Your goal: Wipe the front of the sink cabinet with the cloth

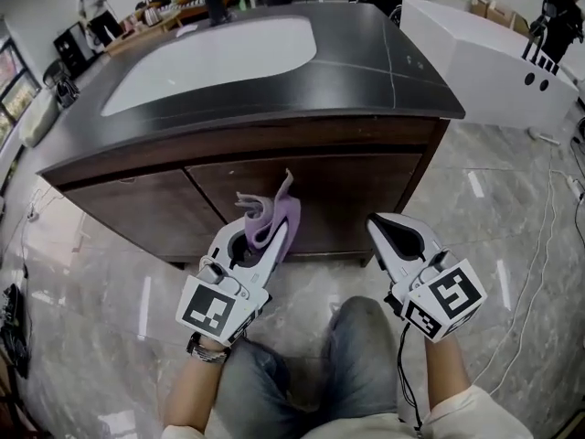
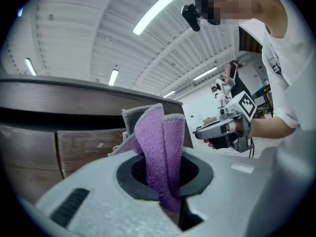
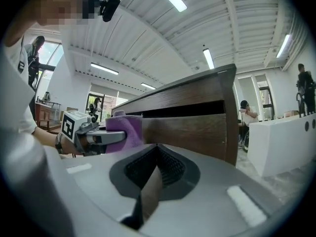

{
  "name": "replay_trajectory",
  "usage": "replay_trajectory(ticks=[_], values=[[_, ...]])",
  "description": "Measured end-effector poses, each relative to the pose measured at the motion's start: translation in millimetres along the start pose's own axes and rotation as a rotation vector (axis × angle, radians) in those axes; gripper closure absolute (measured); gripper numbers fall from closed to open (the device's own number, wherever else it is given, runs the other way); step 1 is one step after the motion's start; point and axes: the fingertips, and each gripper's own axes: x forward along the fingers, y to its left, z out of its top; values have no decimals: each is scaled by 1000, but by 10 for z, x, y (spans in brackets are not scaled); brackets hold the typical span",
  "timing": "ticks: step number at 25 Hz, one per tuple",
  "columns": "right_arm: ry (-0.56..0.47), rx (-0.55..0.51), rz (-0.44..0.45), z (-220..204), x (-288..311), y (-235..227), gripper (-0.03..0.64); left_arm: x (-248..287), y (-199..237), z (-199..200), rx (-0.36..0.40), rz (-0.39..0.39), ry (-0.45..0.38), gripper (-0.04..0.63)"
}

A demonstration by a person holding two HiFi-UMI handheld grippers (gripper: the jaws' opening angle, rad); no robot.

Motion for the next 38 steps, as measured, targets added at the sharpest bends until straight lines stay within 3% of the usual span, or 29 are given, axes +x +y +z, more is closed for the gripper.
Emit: replay_trajectory(ticks=[3,9,13,17,22,27,31,38], values=[[-13,-8,28,102,193,178,609,-195,241,82,30,66,-30,548],[-69,-25,63,483,577,536,609,-507,632,285,16,118,-73,548],[-83,-53,125,1005,726,856,609,-726,871,660,7,143,-20,548],[-20,-56,174,1637,751,1101,609,-936,1028,1234,-59,176,29,548],[39,-103,208,2690,570,1017,609,-857,1084,2257,-44,191,83,548],[24,-61,183,3806,199,941,609,-911,1022,3436,-73,245,68,548],[6,-45,196,4635,-111,897,609,-865,909,4313,-53,268,46,548],[-49,-87,231,5740,-771,945,609,-876,537,5373,-36,301,66,548]])
